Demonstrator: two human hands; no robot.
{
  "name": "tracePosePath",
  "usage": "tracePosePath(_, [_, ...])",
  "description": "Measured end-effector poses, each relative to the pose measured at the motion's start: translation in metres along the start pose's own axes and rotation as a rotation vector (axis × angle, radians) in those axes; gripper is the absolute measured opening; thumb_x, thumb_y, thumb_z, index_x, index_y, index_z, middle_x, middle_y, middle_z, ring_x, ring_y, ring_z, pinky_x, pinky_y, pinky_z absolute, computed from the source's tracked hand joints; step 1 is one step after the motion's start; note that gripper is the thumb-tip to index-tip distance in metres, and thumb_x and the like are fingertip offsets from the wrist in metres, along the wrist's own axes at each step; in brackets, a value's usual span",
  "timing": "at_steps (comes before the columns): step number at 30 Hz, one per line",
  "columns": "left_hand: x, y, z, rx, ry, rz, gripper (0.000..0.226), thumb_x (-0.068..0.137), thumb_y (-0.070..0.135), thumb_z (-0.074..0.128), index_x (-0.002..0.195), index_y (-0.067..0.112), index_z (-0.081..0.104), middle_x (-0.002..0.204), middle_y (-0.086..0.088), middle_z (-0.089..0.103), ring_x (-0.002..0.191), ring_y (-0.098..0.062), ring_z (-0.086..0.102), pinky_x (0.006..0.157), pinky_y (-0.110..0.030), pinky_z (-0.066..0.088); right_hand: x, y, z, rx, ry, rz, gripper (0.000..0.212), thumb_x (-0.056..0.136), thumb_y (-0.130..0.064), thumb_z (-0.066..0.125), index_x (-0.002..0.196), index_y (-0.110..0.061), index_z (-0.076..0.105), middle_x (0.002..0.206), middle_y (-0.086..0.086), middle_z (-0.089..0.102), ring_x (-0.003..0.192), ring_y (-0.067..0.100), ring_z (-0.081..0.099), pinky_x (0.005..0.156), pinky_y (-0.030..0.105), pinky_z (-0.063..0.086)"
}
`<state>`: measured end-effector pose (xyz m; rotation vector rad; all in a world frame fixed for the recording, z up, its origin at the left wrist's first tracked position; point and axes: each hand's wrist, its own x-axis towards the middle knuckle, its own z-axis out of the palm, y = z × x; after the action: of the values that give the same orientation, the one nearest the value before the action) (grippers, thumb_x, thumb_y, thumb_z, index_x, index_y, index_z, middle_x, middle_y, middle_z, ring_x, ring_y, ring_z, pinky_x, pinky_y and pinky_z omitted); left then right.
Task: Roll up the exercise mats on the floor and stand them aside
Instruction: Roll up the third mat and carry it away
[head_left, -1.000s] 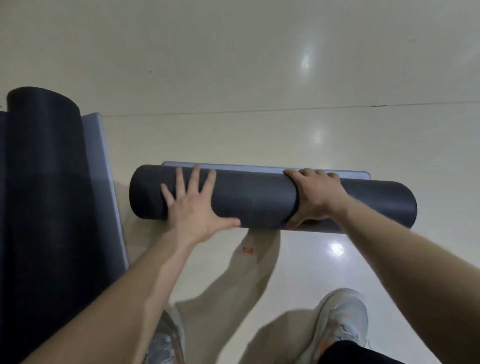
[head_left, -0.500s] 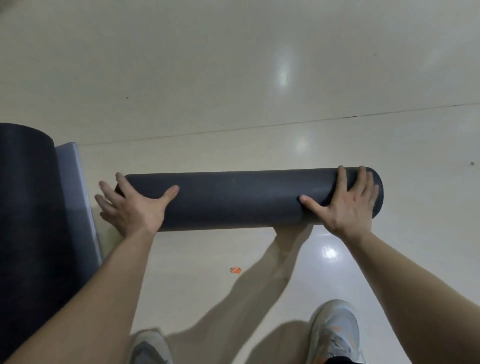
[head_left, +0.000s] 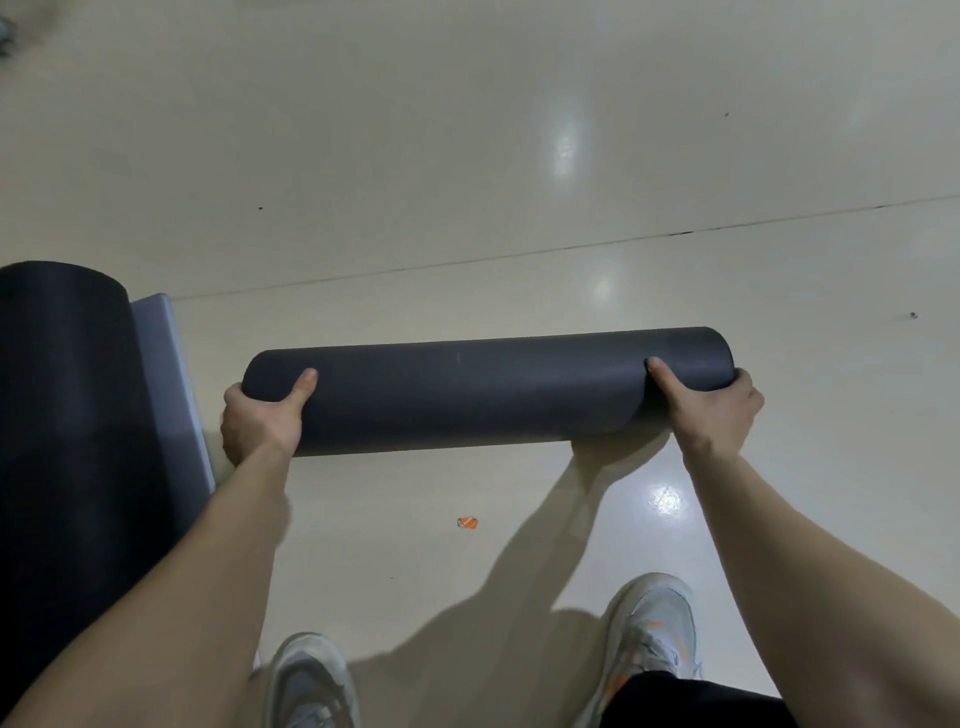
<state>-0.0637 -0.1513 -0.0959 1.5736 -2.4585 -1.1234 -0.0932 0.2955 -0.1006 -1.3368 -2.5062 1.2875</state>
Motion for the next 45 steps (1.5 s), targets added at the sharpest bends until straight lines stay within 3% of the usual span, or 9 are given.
tracePosePath(13, [0.009,0.002,0.018,0.126,-0.052,0.151,0.150,0.059,0.074,0.084,0.161,0.006,-0.003,0.167,-0.011,0.011,0.154,-0.034,0.014,0.123,-0.050,0.026,-0.007,-0.007,0.000,-0.149,0.084,-0.008,0.089,0.062,-0.078,0.073,0.113,-0.007,0.058,0.116,0.007,0.063,0.108,0.035,0.065,0.087,0.042,0.052])
tracePosePath(17, [0.012,-0.003,0.022,0.183,-0.056,0.154,0.155,0.055,0.077,0.084,0.160,0.005,-0.005,0.165,-0.016,0.011,0.152,-0.038,0.016,0.123,-0.051,0.026,-0.015,-0.004,0.003,-0.308,0.040,-0.108,0.116,0.061,-0.094,0.057,0.129,-0.001,0.049,0.128,0.019,0.054,0.116,0.043,0.058,0.095,0.050,0.048])
tracePosePath(19, [0.013,-0.002,0.019,0.194,-0.068,0.153,0.155,0.055,0.076,0.084,0.160,0.004,-0.004,0.164,-0.016,0.013,0.151,-0.038,0.017,0.122,-0.051,0.028,-0.019,-0.004,0.007,-0.480,0.072,-0.288,0.130,0.060,-0.104,0.033,0.135,0.003,0.043,0.137,0.030,0.049,0.126,0.051,0.049,0.103,0.058,0.040])
tracePosePath(22, [0.009,-0.006,0.017,0.201,-0.072,0.154,0.153,0.055,0.073,0.086,0.159,0.004,-0.003,0.163,-0.017,0.014,0.149,-0.039,0.020,0.119,-0.052,0.032,-0.034,-0.017,0.025,-0.813,-0.086,-0.774,0.116,0.073,-0.095,0.041,0.153,-0.012,0.031,0.162,0.027,0.024,0.148,0.051,0.020,0.118,0.065,0.013])
tracePosePath(26, [0.007,-0.011,0.015,0.216,-0.077,0.150,0.153,0.055,0.073,0.086,0.160,0.005,-0.003,0.164,-0.017,0.013,0.149,-0.040,0.020,0.118,-0.054,0.033,-0.055,-0.054,0.065,-1.139,-0.491,-1.060,0.128,0.054,-0.094,0.061,0.155,-0.029,0.016,0.153,0.008,0.039,0.140,0.040,0.036,0.115,0.062,0.026])
tracePosePath(30, [-0.004,0.002,0.020,0.150,-0.031,0.101,0.145,0.061,0.073,0.083,0.161,0.010,-0.002,0.166,-0.014,0.007,0.151,-0.039,0.015,0.119,-0.053,0.031,-0.040,-0.096,0.091,-1.213,-0.678,-1.012,0.134,0.035,-0.093,0.071,0.148,-0.043,0.018,0.137,0.001,0.054,0.121,0.035,0.055,0.103,0.056,0.044])
tracePosePath(35, [-0.074,-0.005,0.054,-0.091,-0.179,-0.079,0.122,0.082,0.060,0.075,0.162,0.014,-0.006,0.164,-0.016,0.018,0.140,-0.037,0.041,0.107,-0.044,0.039,-0.040,-0.125,0.102,-1.196,-0.837,-0.867,0.128,0.032,-0.087,0.078,0.144,-0.047,0.031,0.124,-0.005,0.058,0.115,0.029,0.060,0.097,0.045,0.051])
tracePosePath(40, [-0.110,-0.006,0.065,-0.173,-0.349,-0.162,0.125,0.084,0.073,0.063,0.161,0.017,-0.017,0.164,-0.013,0.026,0.142,-0.038,0.042,0.113,-0.047,0.040,-0.091,-0.095,0.131,-0.930,-1.153,-0.640,0.110,0.054,-0.071,0.089,0.144,-0.026,0.046,0.135,-0.003,0.063,0.120,0.026,0.061,0.098,0.034,0.046])
tracePosePath(45, [-0.069,-0.025,0.031,-0.393,-0.327,-0.231,0.119,0.078,0.057,0.080,0.164,0.025,0.004,0.159,-0.008,0.041,0.135,-0.031,0.051,0.106,-0.038,0.044,-0.154,-0.041,0.151,-0.536,-1.262,-0.345,0.094,0.084,-0.064,0.072,0.152,-0.012,0.032,0.148,0.007,0.054,0.128,0.027,0.057,0.109,0.040,0.045])
